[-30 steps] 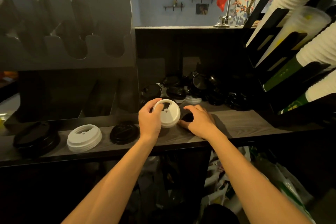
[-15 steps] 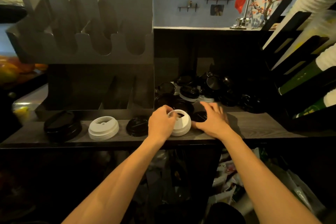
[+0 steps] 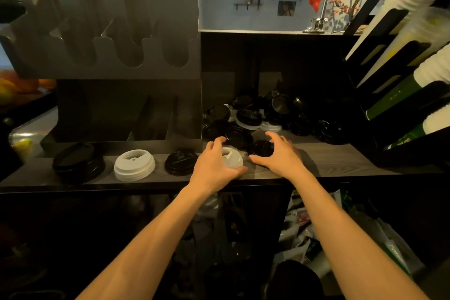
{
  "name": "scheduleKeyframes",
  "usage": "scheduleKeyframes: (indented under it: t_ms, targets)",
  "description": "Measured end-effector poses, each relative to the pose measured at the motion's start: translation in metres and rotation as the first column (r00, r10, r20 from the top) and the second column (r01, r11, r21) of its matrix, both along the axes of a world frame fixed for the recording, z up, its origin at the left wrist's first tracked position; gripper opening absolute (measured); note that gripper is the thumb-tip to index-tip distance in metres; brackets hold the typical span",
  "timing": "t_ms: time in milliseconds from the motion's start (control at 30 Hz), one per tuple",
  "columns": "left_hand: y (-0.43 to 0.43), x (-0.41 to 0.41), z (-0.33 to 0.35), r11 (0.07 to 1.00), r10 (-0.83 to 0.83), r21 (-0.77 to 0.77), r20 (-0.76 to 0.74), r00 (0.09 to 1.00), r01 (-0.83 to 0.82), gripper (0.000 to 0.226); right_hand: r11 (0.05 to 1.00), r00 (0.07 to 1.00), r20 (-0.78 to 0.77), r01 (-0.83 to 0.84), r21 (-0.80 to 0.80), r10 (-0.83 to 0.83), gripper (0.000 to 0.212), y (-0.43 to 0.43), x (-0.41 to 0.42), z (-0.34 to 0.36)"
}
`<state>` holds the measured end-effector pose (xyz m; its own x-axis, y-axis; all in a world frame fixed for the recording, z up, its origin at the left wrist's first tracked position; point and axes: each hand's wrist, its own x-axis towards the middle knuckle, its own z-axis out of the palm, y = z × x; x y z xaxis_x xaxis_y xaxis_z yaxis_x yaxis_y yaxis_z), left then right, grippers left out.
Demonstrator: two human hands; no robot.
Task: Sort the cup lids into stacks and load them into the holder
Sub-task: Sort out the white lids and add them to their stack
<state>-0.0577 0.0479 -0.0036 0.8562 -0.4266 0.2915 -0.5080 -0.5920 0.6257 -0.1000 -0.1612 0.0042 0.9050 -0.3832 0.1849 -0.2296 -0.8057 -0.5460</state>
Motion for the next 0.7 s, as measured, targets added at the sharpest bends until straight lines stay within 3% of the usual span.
scheduleKeyframes:
  t_ms: [67, 133, 367, 500, 700]
  targets:
    - [0.0, 0.0, 0.001, 0.994, -0.006, -0.112, -0.033, 0.999, 0.002, 0.098, 0.99, 0.991, 0.122, -0.075, 0.118, 0.061, 0.092, 0.0, -0.003, 0.002]
    - [0.001, 0.0, 0.003, 0.987, 0.003, -0.159, -0.017, 1.0, -0.006, 0.096, 0.984, 0.97, 0.228, -0.116, 0.138, 0.083, 0.09, 0.003, -0.006, 0.004]
    - [0.03, -0.008, 0.012, 0.959, -0.01, -0.274, 0.247, 0.969, 0.079, 0.067, 0.972, 0.892, 0.44, -0.184, 0.146, 0.103, 0.065, 0.031, -0.013, 0.001]
    - [0.063, -0.008, 0.024, 0.965, 0.03, -0.254, 0.365, 0.931, 0.068, 0.056, 0.952, 0.872, 0.459, -0.266, 0.153, 0.17, 0.054, 0.062, -0.011, 0.002]
    - [0.118, -0.001, 0.026, 0.964, 0.102, -0.265, 0.345, 0.933, -0.008, 0.059, 0.959, 0.904, 0.321, -0.278, -0.055, 0.281, 0.058, 0.093, 0.005, -0.003]
